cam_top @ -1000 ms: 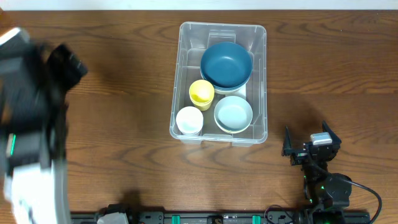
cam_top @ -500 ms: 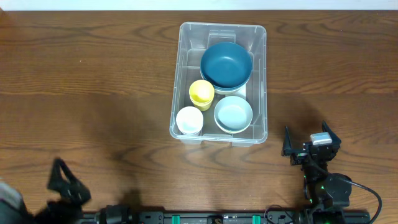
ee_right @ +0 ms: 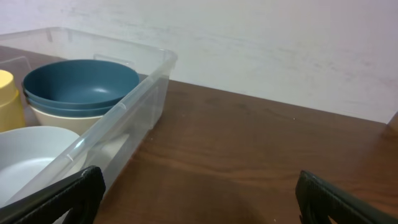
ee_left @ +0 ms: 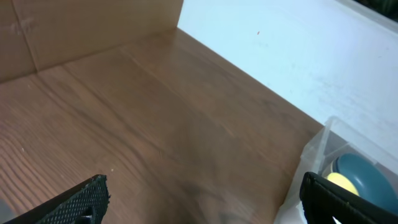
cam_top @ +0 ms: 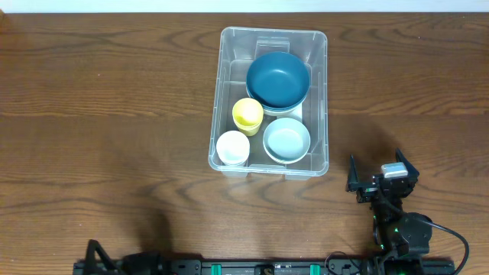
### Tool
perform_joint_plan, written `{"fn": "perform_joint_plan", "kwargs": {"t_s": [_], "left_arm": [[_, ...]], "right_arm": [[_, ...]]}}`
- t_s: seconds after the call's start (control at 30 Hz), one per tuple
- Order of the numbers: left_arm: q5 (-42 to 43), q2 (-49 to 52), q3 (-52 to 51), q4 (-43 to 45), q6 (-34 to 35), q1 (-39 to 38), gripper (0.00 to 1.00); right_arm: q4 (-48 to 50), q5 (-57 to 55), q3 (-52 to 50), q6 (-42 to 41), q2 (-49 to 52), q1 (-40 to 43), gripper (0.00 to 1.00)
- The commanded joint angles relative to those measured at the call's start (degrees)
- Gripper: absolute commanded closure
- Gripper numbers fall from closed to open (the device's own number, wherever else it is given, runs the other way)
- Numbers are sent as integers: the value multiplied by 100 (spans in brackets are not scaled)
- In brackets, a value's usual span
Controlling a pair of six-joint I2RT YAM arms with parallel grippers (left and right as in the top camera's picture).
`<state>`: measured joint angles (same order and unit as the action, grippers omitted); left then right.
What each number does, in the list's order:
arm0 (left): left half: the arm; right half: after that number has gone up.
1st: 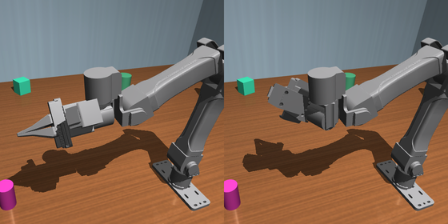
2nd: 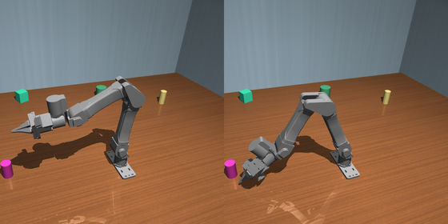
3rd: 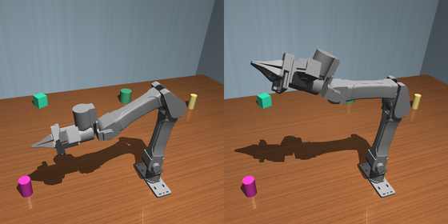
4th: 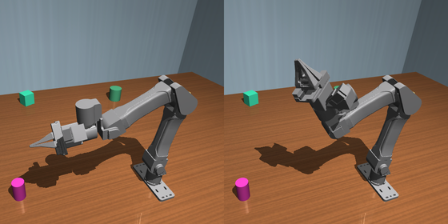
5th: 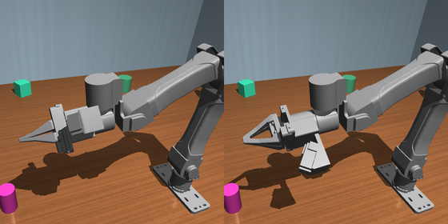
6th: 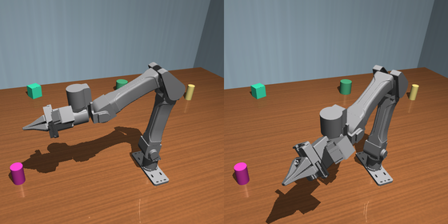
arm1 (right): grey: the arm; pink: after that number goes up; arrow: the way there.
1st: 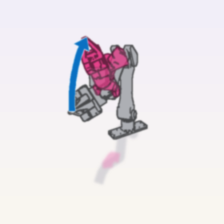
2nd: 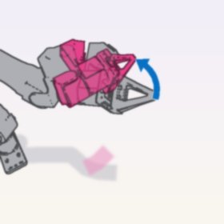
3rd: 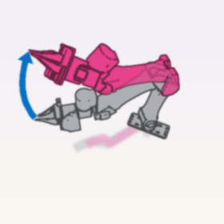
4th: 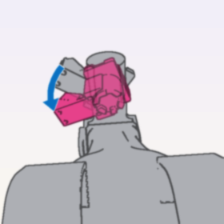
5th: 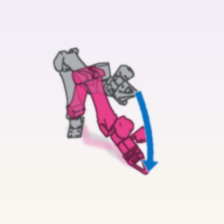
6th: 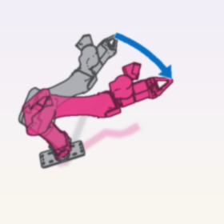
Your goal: Pack container
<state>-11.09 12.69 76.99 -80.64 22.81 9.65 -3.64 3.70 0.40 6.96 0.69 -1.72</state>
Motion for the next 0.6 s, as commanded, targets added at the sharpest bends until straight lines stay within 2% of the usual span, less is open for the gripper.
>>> {"fn": "perform_joint_plan", "kwargs": {"t_s": [0.0, 0.13, 0.27, 0.57], "left_arm": [[13, -345, -562, 98, 199, 15, 2], [13, -754, -1353, 638, 326, 13, 2], [15, -1088, -2284, 1624, 326, 13, 2], [20, -1222, -3862, 3497, 704, 4, 2]], "right_arm": [[-22, 63, -9, 59, -37, 31, 1], [-22, 63, -9, 59, -37, 31, 1], [-22, 63, -9, 59, -37, 31, 1], [-22, 63, -9, 59, -37, 31, 1]]}}
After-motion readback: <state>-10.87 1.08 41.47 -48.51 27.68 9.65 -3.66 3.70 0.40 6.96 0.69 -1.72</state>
